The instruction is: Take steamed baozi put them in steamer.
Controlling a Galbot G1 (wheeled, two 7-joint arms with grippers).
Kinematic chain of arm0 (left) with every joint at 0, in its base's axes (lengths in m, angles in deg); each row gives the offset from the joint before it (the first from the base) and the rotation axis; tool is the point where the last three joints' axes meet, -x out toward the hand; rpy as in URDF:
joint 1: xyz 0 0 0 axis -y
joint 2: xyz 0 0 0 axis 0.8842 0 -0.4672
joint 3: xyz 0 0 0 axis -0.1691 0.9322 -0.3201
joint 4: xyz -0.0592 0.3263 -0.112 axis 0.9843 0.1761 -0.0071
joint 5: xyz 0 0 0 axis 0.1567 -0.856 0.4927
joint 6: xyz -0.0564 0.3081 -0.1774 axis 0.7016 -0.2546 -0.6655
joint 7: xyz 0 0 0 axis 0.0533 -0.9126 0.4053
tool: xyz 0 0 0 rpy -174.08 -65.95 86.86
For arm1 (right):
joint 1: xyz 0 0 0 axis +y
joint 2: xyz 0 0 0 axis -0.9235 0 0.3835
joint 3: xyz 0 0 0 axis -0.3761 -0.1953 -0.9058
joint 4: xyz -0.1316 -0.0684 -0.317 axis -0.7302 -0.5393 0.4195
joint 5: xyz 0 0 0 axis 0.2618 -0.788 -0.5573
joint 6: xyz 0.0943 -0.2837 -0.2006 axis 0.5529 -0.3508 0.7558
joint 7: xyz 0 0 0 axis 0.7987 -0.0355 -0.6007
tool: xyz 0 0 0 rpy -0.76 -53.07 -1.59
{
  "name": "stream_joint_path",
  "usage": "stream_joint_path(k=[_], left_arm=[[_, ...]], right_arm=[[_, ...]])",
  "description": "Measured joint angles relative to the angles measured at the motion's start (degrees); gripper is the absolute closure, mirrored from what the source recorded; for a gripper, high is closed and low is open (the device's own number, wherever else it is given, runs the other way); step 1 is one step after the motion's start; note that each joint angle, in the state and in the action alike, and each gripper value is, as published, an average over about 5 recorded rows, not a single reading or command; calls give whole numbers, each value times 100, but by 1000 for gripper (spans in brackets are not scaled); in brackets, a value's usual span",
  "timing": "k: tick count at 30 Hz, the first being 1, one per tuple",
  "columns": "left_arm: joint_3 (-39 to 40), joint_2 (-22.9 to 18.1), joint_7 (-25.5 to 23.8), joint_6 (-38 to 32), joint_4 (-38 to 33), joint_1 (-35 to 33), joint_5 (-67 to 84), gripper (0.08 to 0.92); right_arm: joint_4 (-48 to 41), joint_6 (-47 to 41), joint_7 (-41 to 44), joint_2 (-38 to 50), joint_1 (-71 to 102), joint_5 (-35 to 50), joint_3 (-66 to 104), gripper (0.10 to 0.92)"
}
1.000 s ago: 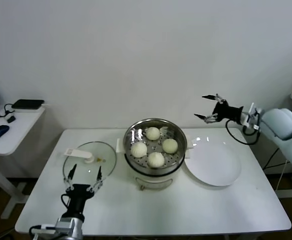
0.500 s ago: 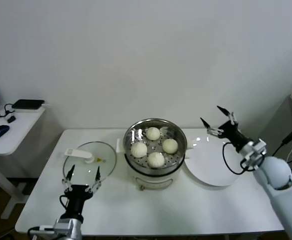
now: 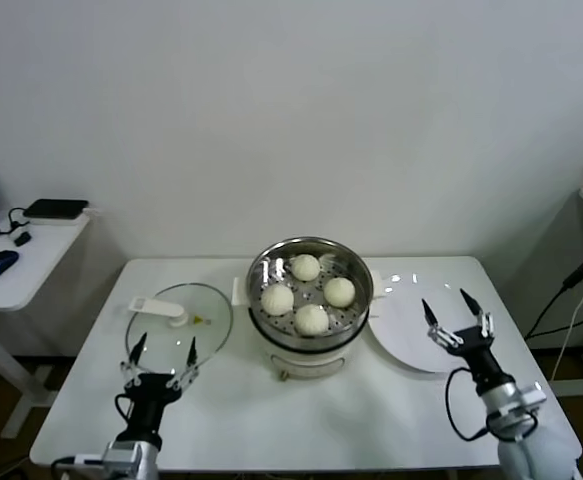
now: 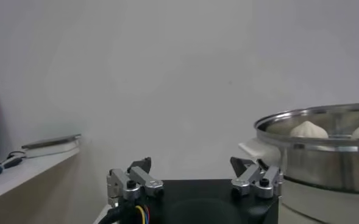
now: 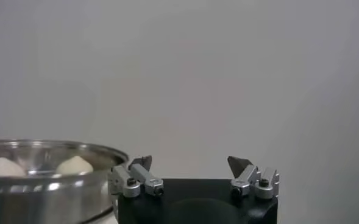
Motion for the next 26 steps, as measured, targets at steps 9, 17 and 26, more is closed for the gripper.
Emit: stream_joint_path(k=[9, 17, 26], left_arm=[[-62, 1, 20, -63, 14, 10, 126, 177], [-99, 2, 24, -79, 43, -5, 158, 177], [-120, 2, 19, -101, 110, -29, 174, 177]], right_arm=[[173, 230, 23, -434, 760, 23, 39, 203], [228, 324, 92, -607, 1063, 36, -58, 203], [259, 337, 145, -665, 1183, 52, -130, 203]])
